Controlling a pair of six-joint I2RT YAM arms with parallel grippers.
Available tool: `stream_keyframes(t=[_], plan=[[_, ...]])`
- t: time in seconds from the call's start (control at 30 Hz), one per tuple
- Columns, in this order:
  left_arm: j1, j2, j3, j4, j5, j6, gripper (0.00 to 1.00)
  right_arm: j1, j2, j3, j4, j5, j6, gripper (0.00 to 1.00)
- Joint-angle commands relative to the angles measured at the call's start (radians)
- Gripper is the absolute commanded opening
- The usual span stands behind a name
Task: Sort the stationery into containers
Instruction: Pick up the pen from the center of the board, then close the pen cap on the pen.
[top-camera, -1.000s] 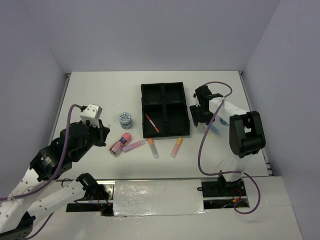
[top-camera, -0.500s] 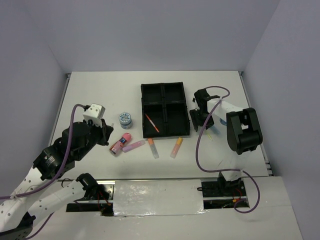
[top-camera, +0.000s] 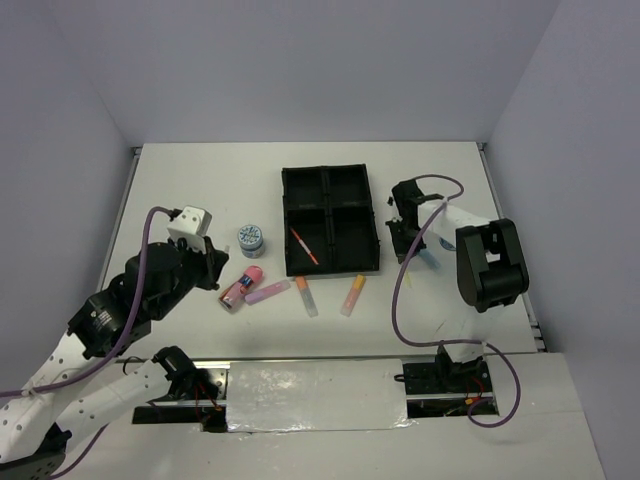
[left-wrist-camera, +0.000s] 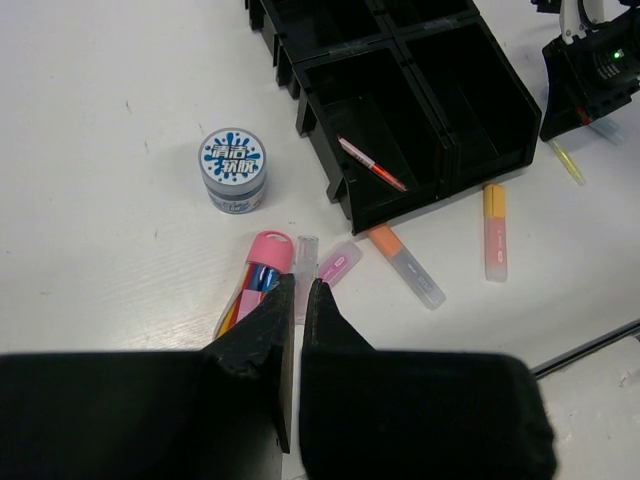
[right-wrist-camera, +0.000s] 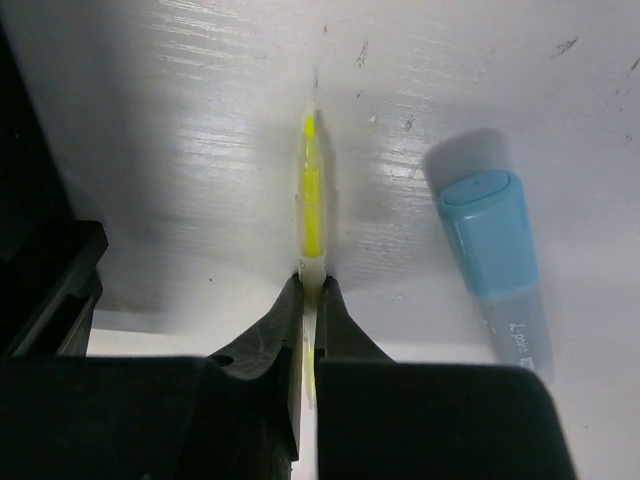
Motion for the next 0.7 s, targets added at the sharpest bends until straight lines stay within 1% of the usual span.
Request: stream_keyframes(t=[0.0,0.07,0.1,0.13,0.17,0.27,0.3,0.33,0.37,0.4,0.43,0.47,0.5,0.53,0.57,0.6,0.63,0.67], plan=[[-0.002,0.011,-0.001,0.063,-0.011,-0.017,0.00,0.007,-0.058,-0.067,-0.006,-0.070,0.053,0.00],[-0.002,0.006,-0.001,0.095,0.013,-0.066,0.00,0.007,-0.128,-0.104,0.031,-0.055,0.100,0.00],[-0.002,-0.006,-0.005,0.118,0.041,-0.077,0.00,0.006,-0.208,-0.115,0.060,-0.048,0.119,0.00],[-0.002,-0.014,-0.013,0.179,0.070,-0.096,0.00,0.006,-0.249,-0.136,0.071,-0.053,0.142,0.00],[-0.002,-0.029,-0.030,0.211,0.113,-0.106,0.00,0.007,-0.337,-0.146,0.084,-0.082,0.154,0.00],[-0.002,-0.054,-0.059,0.346,0.167,-0.155,0.00,0.027,-0.483,-0.182,0.121,-0.159,0.189,0.00],[-0.002,-0.058,-0.070,0.383,0.196,-0.172,0.00,0.038,-0.575,-0.193,0.133,-0.175,0.200,0.00],[-0.002,-0.064,-0.094,0.472,0.210,-0.206,0.00,0.064,-0.617,-0.218,0.146,-0.201,0.212,0.00],[-0.002,-0.075,-0.111,0.526,0.229,-0.226,0.00,0.076,-0.701,-0.230,0.178,-0.224,0.225,0.00],[-0.002,-0.081,-0.131,0.585,0.283,-0.263,0.00,0.096,-0.747,-0.247,0.215,-0.273,0.250,0.00],[-0.002,-0.090,-0.177,0.726,0.306,-0.287,0.00,0.133,-0.790,-0.306,0.333,-0.325,0.315,0.00],[-0.002,-0.095,-0.203,0.800,0.325,-0.315,0.00,0.157,-0.883,-0.343,0.400,-0.382,0.355,0.00],[-0.004,-0.097,-0.234,0.880,0.357,-0.347,0.00,0.188,-0.933,-0.380,0.478,-0.434,0.402,0.00],[-0.004,-0.100,-0.293,0.964,0.375,-0.408,0.00,0.222,-0.976,-0.456,0.552,-0.442,0.506,0.00],[-0.004,-0.086,-0.318,1.127,0.395,-0.436,0.00,0.293,-1.046,-0.491,0.698,-0.450,0.554,0.00],[-0.004,-0.074,-0.340,1.200,0.417,-0.483,0.00,0.333,-1.071,-0.521,0.774,-0.455,0.598,0.00],[-0.005,-0.052,-0.363,1.266,0.461,-0.501,0.00,0.375,-1.080,-0.558,0.829,-0.455,0.675,0.00],[-0.005,-0.007,-0.364,1.317,0.479,-0.514,0.00,0.462,-1.071,-0.558,0.909,-0.458,0.676,0.00]])
